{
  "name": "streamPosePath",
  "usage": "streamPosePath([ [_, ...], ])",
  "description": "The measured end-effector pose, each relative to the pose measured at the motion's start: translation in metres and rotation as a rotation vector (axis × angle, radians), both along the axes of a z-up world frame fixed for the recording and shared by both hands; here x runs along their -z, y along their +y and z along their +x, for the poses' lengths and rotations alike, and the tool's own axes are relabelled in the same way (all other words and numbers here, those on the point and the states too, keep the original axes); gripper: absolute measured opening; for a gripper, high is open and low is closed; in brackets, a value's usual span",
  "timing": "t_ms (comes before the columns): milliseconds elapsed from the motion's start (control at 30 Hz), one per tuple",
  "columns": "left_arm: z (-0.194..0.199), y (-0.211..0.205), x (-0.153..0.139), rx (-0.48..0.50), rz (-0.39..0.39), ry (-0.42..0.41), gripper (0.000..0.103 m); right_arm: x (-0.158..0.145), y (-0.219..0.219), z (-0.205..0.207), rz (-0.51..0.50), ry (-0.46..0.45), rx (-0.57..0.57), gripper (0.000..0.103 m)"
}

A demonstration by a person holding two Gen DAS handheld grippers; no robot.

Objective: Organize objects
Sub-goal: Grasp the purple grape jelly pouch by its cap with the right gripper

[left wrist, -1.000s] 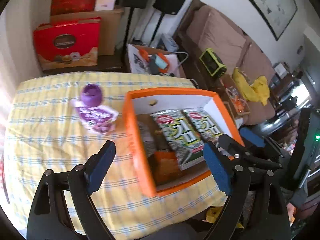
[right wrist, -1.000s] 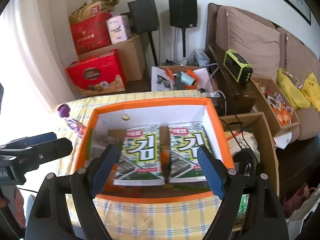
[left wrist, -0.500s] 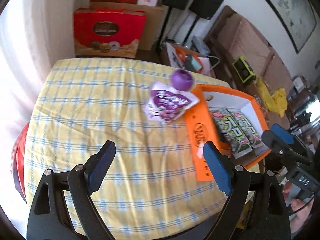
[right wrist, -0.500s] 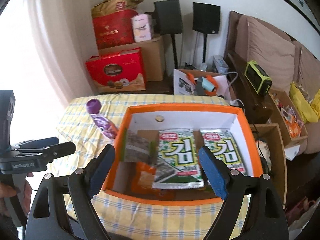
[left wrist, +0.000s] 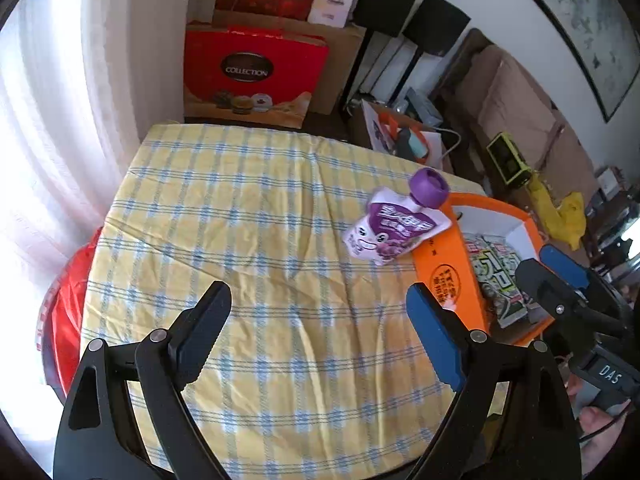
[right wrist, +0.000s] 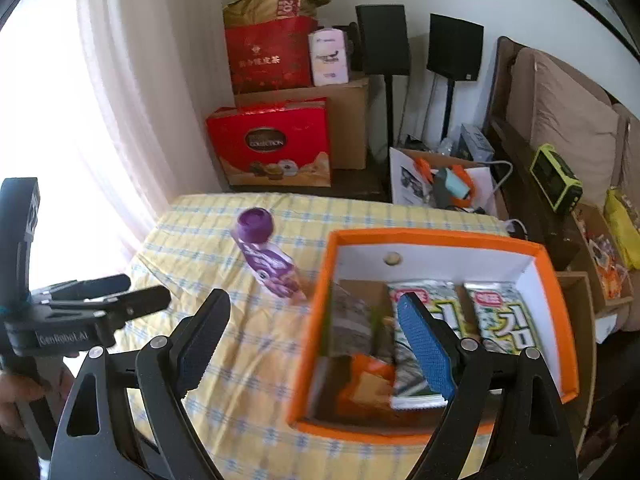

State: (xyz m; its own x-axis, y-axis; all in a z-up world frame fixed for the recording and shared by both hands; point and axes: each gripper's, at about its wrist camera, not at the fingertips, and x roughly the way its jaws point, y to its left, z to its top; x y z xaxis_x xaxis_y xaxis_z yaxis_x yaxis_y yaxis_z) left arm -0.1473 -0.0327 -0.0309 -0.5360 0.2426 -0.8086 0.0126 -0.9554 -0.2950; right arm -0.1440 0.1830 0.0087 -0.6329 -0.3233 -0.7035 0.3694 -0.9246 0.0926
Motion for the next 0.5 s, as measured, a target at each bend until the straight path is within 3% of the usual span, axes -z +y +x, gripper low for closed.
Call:
streamPosePath([
  [167,-0.006,-0.008,0.007,-0.022,-0.029,-0.002,0.089,0.006,-0.016,-0.008,-0.007,0.011,-0.003,0.087],
  [233,-0.007,-0.01,0.011,-0.023,-0.025,-0.001,0.101,0.01,-0.023,-0.012,-0.006,0.013,-0.007,0.087],
  [367,-0.009,-0.018,0.019,-0.037,-0.027,-0.011,0.101,0.017,-0.036,-0.02,-0.002,0.018,-0.001,0.097],
  [500,-0.011,-0.024,0.026,-0.034,-0.026,-0.022,0.101,0.022,-0.049,-0.029,-0.003,0.027,0.003,0.098],
])
